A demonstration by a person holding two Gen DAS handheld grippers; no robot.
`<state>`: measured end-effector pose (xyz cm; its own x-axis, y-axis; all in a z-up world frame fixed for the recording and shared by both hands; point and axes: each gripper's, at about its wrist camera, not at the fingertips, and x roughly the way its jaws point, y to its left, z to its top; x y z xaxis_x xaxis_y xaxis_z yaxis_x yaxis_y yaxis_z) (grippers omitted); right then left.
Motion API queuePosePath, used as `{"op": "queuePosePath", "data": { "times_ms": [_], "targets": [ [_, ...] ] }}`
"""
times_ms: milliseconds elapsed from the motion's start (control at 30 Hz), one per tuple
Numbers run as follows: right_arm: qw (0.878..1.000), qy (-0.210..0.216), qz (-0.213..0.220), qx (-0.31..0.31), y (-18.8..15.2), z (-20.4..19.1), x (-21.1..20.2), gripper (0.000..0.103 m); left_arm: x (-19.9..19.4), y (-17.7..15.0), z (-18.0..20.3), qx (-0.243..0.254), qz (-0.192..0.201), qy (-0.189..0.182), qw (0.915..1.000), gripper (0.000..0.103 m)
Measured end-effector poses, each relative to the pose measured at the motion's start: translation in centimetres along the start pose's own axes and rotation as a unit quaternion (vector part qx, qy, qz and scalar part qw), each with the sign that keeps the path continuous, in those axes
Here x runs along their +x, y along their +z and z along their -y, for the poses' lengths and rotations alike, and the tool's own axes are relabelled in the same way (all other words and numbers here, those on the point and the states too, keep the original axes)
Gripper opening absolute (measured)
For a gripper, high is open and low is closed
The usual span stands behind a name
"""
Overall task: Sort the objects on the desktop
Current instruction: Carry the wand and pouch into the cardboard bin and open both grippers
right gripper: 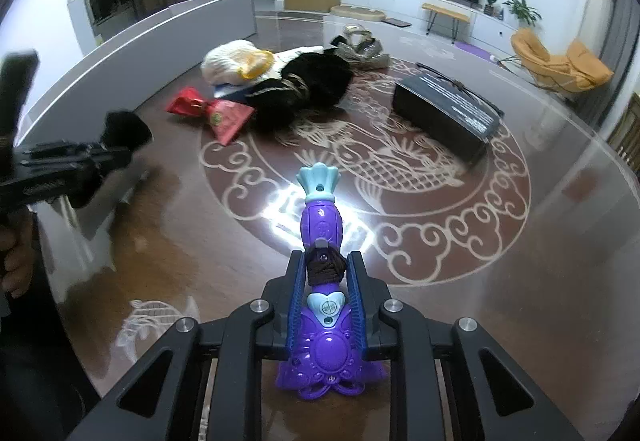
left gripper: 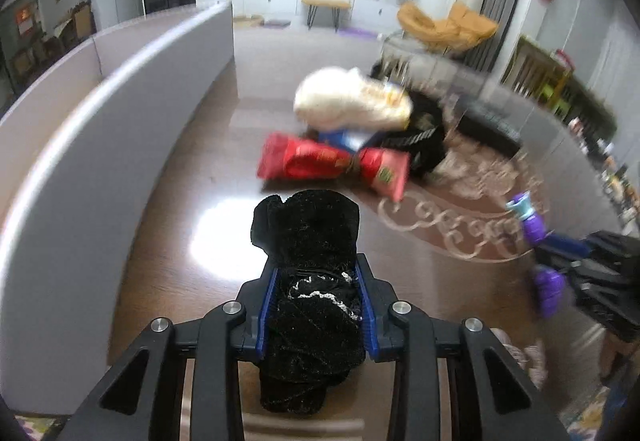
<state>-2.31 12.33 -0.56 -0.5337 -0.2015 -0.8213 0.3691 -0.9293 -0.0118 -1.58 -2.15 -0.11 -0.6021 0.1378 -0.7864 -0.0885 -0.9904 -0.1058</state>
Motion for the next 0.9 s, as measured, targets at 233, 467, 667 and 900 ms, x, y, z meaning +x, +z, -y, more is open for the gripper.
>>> {"op": "queuePosePath", "data": {
  "times_ms": [233, 467, 667, 900],
  "targets": [
    [0.998, 0.035, 0.026, 0.037, 2.1, -0.8, -2.3, 0.022, -6.0, 1.3, -3.7, -0.032, 0.061, -0.014, 0.9975, 0.035],
    [0.991, 0.094, 0.094, 0.015, 8.2, -6.2, -6.3, 0.022, -12.7, 2.9, -11.2, -0.081, 0.120, 0.009, 0.9894, 0.035],
    [0.970, 0.209, 0.124, -0.021, 16.1, -16.5, -6.8, 0.022, -13.1, 4.2, -20.5, -0.124, 0.103, 0.072, 0.9844, 0.035],
    [0.956, 0.280, 0.073, -0.052, 22.2, -29.3, -0.7, 0.022, -7.6, 3.8, -26.8, -0.149, 0.010, 0.111, 0.9826, 0.034]
  ]
}}
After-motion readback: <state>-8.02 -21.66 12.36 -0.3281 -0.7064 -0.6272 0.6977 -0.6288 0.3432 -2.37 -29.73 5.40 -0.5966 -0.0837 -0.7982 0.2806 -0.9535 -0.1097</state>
